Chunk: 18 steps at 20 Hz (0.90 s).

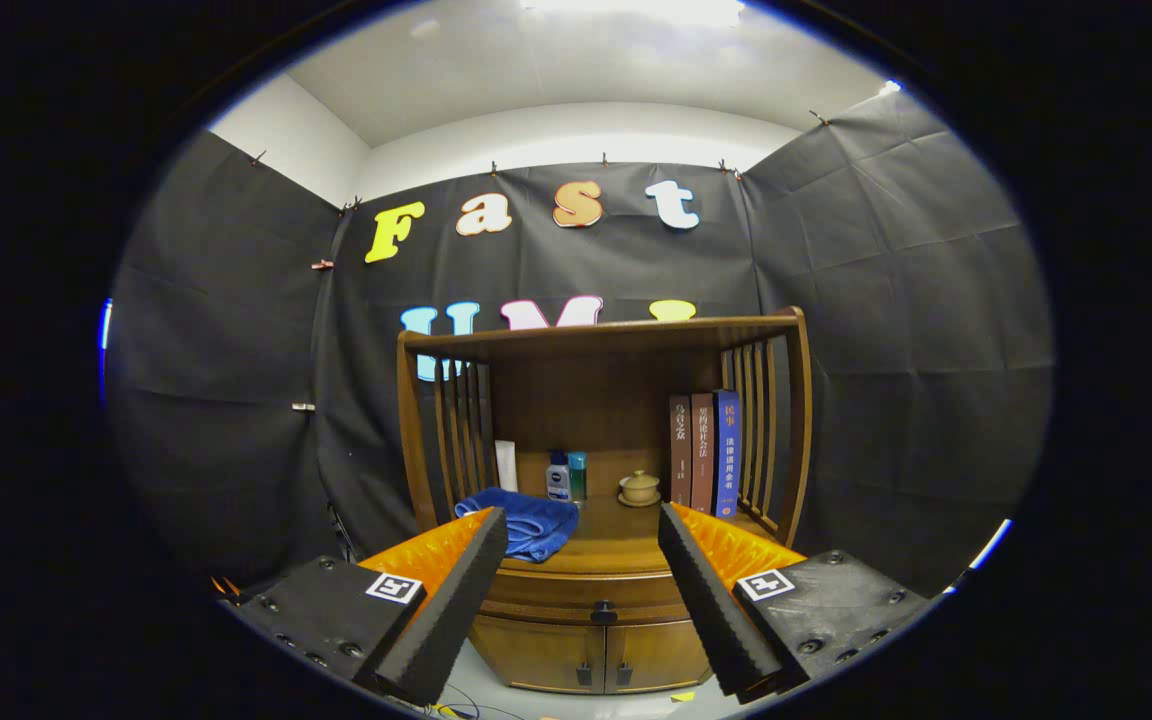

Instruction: Pull open the drawer, take out the items inside it, and place them on the countertop above the cabinet.

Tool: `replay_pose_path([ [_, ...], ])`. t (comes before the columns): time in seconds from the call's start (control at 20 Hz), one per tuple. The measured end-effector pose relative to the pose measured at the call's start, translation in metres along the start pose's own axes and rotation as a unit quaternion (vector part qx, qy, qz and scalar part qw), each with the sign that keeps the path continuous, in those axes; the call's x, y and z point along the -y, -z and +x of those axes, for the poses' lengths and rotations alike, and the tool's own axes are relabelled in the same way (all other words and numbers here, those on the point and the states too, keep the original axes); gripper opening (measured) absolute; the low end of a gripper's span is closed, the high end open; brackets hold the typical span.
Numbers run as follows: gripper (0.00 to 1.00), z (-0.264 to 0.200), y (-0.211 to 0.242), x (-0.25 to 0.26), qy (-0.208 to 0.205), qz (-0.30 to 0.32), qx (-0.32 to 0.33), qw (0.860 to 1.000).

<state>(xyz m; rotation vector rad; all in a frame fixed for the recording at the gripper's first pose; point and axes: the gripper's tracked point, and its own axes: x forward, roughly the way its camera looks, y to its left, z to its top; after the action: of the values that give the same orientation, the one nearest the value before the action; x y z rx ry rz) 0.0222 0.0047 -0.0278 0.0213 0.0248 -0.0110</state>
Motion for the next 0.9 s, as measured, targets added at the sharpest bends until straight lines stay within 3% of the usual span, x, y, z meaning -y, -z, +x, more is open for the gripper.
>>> replay_pose_path([
  [0.45, 0.99, 0.057, 0.085, 0.009, 0.007, 0.001, -0.042, 0.999],
  [0.9, 0.99, 0.132, 0.21, 0.023, 0.015, 0.0, -0.115, 0.993],
])
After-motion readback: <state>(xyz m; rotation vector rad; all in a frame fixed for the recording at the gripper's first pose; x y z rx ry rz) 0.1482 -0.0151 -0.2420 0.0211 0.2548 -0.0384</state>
